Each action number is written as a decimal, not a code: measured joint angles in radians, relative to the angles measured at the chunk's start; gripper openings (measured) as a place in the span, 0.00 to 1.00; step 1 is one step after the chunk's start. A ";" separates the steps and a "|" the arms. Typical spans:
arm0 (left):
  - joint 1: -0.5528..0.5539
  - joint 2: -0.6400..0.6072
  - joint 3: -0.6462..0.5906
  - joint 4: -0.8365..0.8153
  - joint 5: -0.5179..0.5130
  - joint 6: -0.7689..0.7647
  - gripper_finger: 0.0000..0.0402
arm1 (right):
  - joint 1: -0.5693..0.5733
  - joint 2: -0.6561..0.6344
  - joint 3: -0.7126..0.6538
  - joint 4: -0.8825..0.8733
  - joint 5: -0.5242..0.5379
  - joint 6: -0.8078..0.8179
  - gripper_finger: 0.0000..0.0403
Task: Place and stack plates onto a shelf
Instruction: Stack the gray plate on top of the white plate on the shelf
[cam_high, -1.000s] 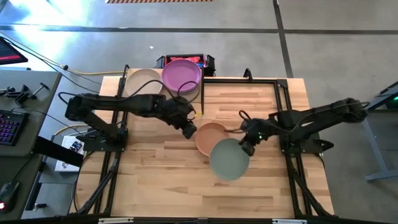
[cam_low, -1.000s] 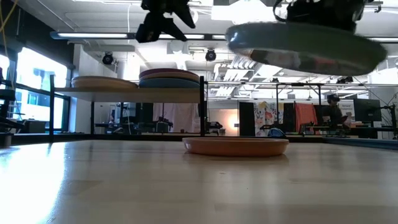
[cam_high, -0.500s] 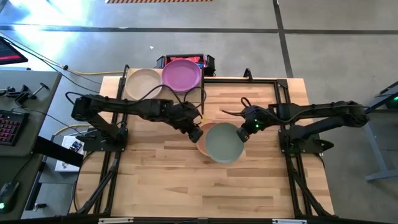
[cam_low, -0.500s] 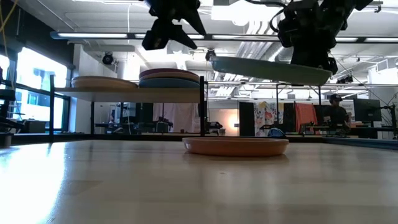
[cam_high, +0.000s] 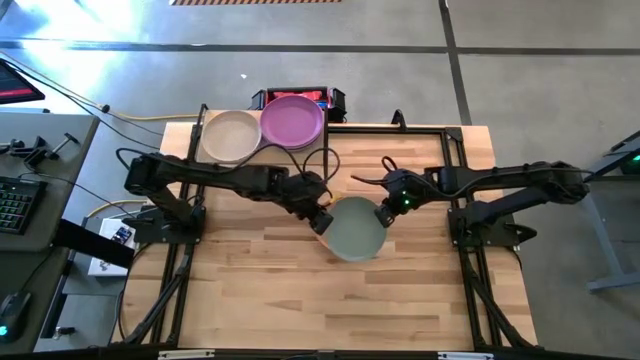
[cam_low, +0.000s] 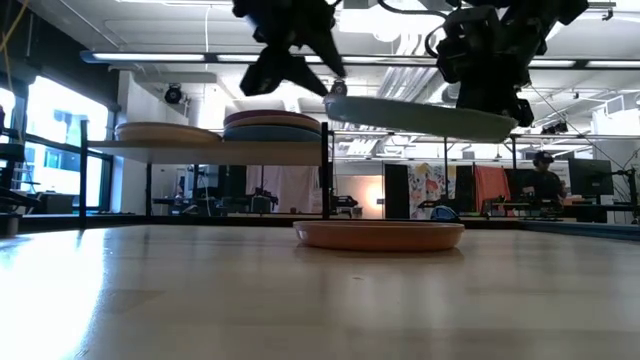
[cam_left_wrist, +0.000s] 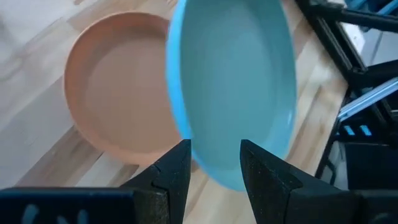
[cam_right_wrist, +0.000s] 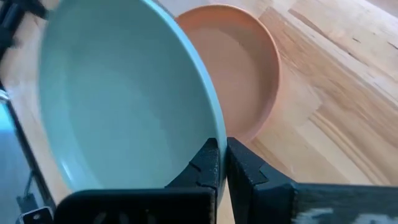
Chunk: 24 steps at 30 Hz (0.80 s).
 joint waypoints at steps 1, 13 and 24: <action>0.000 0.007 0.001 0.014 0.000 0.000 0.31 | 0.000 0.000 0.000 -0.001 -0.007 -0.001 0.00; 0.003 0.040 0.001 0.005 -0.032 0.001 0.31 | 0.000 -0.001 0.000 0.028 -0.047 -0.003 0.00; 0.003 0.038 0.001 0.010 -0.036 0.027 0.30 | 0.000 -0.001 0.000 0.107 -0.057 -0.017 0.00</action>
